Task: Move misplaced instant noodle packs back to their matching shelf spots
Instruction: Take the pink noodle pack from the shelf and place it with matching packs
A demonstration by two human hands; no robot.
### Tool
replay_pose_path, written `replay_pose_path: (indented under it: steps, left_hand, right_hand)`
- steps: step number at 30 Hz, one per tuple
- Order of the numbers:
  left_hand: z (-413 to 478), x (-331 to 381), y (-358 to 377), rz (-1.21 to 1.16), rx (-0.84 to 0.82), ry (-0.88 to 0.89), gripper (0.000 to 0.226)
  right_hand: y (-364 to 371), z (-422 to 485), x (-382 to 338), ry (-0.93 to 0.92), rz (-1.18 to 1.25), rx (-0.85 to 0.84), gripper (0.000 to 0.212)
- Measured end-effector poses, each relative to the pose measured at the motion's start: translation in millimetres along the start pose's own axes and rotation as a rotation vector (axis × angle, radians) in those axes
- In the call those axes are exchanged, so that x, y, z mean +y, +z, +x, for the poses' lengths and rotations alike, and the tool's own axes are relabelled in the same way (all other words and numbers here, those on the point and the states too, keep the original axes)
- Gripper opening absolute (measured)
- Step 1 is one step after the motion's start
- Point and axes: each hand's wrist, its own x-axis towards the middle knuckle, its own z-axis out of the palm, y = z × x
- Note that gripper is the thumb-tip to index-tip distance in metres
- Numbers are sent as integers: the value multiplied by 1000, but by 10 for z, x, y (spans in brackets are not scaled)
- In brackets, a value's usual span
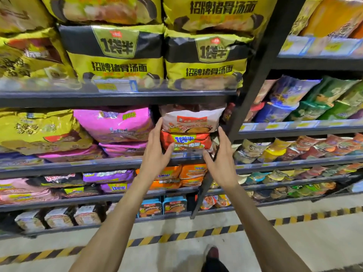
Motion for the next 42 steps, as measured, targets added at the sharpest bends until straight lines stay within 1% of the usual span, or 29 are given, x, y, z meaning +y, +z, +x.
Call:
replay_pose_path:
  steps: [4, 7, 11, 16, 20, 26, 29, 34, 39, 42]
  left_hand:
    - [168, -117, 265, -35, 90, 5, 86]
    - [285, -165, 382, -49, 140, 2, 87]
    - [408, -227, 428, -16, 138, -28, 90]
    - [590, -321, 440, 20, 98, -37, 89]
    - [636, -384, 472, 10, 94, -20, 94]
    - [644, -341, 532, -31, 163, 27, 97]
    - [626, -312, 597, -87, 200, 70, 94]
    - [505, -327, 628, -175, 241, 194, 97]
    - [323, -259, 612, -194, 271, 182, 96]
    - [178, -273, 579, -193, 282, 144, 96]
  right_hand:
    - [189, 296, 140, -18, 61, 27, 86]
    - [315, 460, 199, -61, 111, 88, 86]
    - [423, 643, 230, -47, 156, 128, 90]
    - [483, 812, 277, -113, 126, 179, 89]
    - [526, 864, 359, -140, 111, 177, 94]
    - [581, 910, 421, -157, 127, 163, 102]
    - [593, 925, 426, -157, 123, 196, 100]
    - [568, 856, 419, -186, 179, 204, 102]
    - [511, 723, 352, -203, 200, 174, 96]
    - [491, 593, 331, -198, 208, 162, 96]
